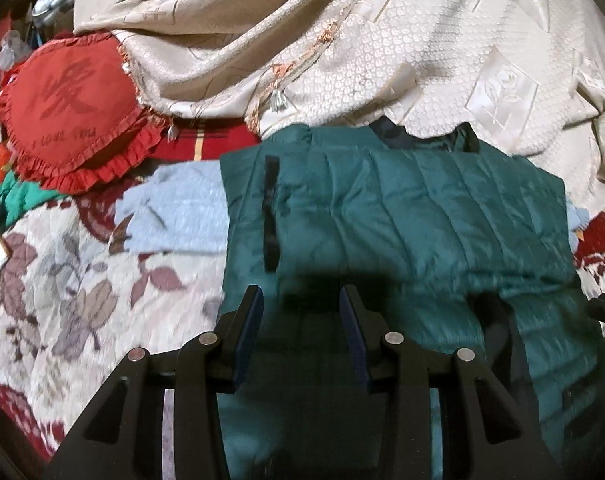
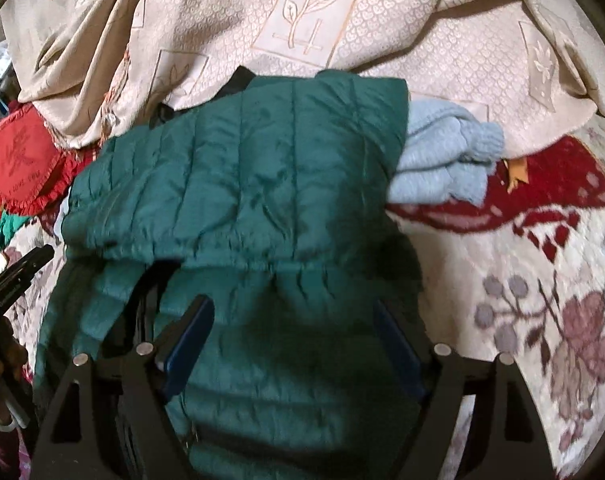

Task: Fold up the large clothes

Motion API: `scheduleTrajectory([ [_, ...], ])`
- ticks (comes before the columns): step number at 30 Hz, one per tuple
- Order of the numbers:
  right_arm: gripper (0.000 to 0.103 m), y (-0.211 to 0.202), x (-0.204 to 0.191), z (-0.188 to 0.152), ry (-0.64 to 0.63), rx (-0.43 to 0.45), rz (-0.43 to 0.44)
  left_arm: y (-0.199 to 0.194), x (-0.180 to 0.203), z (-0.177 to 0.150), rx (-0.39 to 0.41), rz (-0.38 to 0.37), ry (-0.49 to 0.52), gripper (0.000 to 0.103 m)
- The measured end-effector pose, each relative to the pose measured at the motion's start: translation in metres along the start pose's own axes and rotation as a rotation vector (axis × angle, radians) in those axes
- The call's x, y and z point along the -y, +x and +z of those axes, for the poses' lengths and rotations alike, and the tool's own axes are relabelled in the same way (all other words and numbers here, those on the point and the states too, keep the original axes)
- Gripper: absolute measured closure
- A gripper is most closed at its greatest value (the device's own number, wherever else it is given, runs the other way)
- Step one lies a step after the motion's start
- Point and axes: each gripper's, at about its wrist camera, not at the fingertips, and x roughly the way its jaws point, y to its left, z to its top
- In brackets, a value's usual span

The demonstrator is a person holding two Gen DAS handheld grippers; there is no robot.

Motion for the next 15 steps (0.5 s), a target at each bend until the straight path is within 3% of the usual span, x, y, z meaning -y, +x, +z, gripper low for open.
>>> scheduleTrajectory([
  [15, 0.014, -0.028, -0.004, -0.059, -0.026, -0.057, -0.020, -0.044, -0.018, -0.052, -0.040, -0.043, -0.030, 0.081],
])
